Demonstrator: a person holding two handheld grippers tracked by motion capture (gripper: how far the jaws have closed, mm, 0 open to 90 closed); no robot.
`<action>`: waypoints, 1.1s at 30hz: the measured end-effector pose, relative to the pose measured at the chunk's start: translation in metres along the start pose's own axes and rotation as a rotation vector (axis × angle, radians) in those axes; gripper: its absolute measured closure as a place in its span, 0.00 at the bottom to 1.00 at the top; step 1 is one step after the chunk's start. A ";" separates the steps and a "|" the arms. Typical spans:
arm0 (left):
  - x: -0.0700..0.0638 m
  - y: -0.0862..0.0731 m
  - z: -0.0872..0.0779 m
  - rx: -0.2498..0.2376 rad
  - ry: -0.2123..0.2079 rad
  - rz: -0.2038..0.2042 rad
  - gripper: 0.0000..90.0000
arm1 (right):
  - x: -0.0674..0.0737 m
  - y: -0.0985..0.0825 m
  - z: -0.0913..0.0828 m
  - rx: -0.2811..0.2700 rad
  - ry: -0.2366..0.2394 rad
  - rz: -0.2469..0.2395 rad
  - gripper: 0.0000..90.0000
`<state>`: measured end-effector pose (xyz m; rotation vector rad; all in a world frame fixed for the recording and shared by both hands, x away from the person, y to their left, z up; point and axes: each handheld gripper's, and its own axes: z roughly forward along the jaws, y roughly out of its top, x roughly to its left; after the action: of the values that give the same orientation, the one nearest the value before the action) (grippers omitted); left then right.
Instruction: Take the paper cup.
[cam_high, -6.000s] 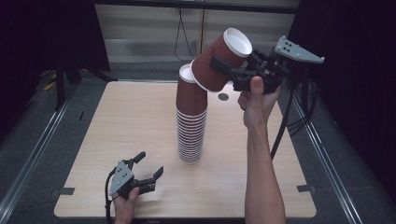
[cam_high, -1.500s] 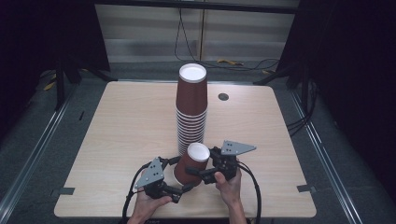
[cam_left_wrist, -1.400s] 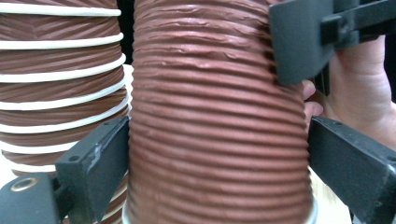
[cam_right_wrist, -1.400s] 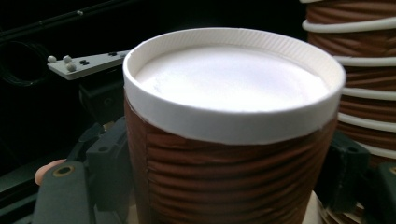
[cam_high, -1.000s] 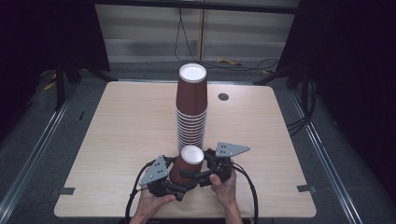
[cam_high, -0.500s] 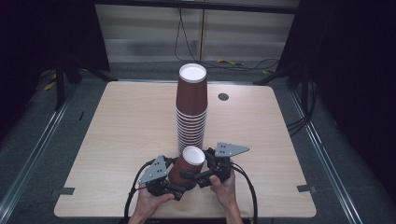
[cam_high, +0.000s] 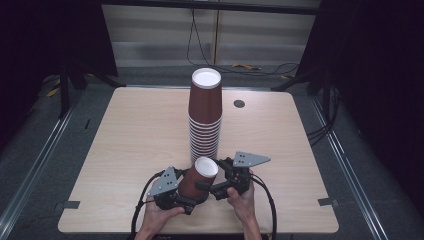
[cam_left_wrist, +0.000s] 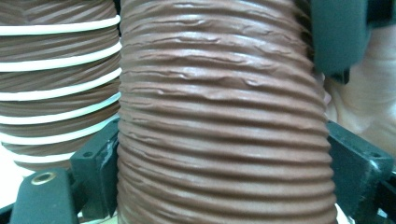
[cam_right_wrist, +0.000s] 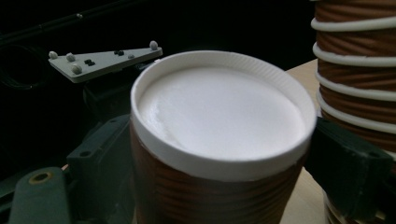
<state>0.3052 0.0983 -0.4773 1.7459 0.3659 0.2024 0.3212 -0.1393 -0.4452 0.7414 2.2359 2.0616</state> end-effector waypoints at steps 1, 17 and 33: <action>0.001 0.000 -0.001 -0.004 0.008 -0.004 0.15 | 0.000 0.001 -0.001 -0.002 -0.002 -0.002 0.14; 0.014 0.006 -0.020 0.045 0.036 0.018 0.16 | 0.000 0.002 -0.015 0.021 -0.021 -0.021 0.14; 0.015 0.013 -0.016 0.187 0.009 0.068 0.17 | -0.003 -0.001 -0.033 0.121 -0.076 -0.043 0.18</action>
<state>0.3155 0.1156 -0.4621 1.9441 0.3411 0.2304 0.3126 -0.1709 -0.4426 0.7582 2.3299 1.8613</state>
